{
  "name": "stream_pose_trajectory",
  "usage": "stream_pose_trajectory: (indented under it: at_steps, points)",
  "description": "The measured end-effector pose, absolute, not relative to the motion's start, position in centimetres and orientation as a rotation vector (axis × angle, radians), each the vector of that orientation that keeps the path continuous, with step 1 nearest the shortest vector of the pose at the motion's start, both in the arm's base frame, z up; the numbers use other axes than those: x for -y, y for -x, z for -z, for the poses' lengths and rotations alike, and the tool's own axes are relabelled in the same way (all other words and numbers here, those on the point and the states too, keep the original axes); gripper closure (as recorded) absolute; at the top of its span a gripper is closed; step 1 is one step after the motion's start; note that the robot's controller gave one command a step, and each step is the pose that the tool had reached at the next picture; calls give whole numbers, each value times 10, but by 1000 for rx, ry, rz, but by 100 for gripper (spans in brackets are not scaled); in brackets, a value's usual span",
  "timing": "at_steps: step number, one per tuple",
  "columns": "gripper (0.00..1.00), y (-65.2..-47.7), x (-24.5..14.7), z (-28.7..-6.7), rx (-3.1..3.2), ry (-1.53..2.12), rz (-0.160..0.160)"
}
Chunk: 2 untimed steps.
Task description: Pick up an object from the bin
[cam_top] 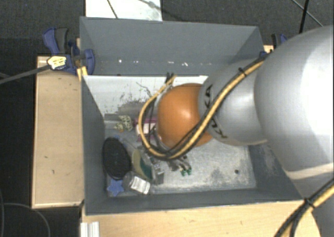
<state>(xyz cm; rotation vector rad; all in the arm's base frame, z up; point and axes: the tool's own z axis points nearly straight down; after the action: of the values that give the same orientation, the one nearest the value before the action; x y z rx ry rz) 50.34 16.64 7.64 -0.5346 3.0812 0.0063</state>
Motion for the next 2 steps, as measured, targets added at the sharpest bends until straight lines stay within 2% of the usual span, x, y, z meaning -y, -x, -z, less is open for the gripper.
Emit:
stream_pose_trajectory:
  at_steps: [1,2]
  points:
    - [100,-517,-181,-227,-3092,486,-4]
    - [100,-521,-232,-161,-3134,250,-2]
